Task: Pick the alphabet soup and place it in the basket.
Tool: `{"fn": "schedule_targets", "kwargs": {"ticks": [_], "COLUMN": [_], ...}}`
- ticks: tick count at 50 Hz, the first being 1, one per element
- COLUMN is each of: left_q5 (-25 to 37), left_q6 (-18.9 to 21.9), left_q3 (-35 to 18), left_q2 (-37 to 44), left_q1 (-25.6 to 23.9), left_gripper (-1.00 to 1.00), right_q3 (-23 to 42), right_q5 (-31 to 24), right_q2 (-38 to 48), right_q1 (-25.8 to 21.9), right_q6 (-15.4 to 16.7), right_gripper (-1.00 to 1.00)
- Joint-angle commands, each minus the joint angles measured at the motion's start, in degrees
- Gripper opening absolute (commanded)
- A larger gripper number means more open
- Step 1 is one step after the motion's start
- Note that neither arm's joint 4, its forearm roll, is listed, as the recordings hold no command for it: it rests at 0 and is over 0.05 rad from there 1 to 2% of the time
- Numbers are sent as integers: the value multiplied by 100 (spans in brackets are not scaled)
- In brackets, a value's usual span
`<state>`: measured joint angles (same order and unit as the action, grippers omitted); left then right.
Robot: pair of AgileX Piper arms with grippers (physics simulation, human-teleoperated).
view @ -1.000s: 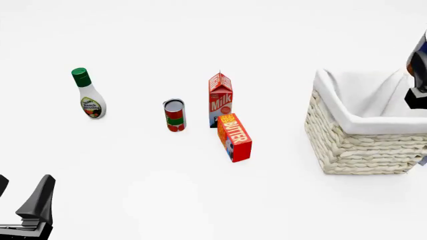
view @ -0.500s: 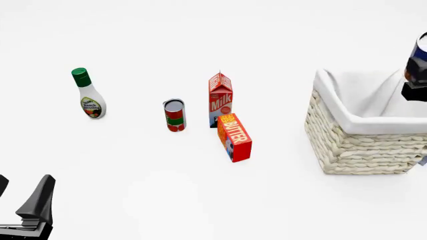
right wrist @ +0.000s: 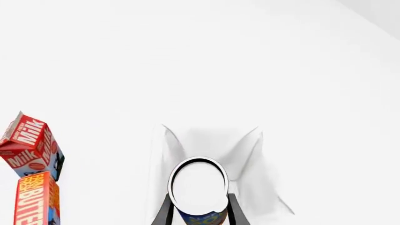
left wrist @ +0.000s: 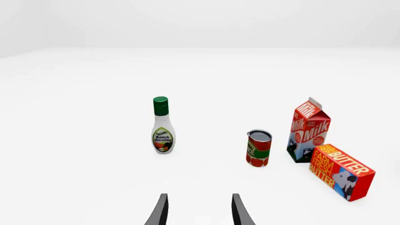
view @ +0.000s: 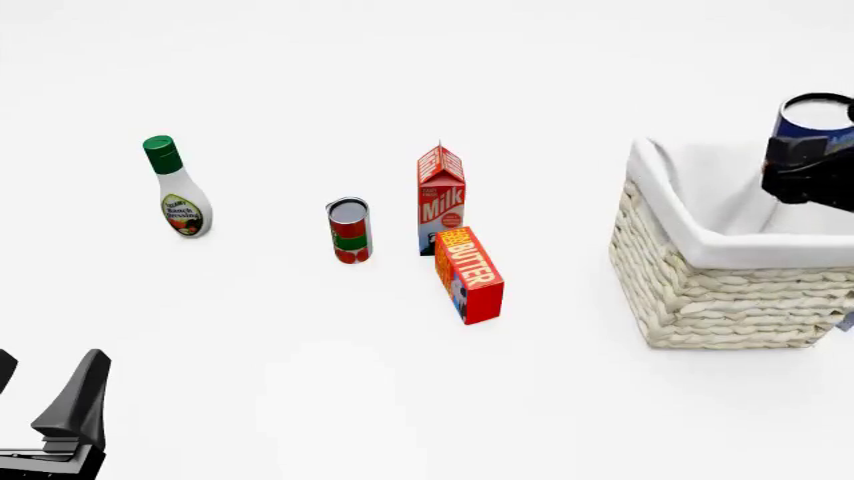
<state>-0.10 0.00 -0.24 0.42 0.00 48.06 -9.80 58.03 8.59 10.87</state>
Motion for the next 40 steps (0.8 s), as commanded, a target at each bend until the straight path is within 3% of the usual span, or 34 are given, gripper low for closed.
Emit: {"fn": "schedule_targets", "kwargs": {"ticks": [1,40], "left_q5": [0,0], "left_q6": [0,0], "left_q3": [0,0], "left_q2": [0,0], "left_q1": [0,0], "left_gripper": [100,100], "right_q3": [258,927], "right_q5": [-204,-1045], "right_q2": [357,1356], "right_q1": [-54,-76], "right_q6": [-238,311], "right_gripper": [-100,-100]}}
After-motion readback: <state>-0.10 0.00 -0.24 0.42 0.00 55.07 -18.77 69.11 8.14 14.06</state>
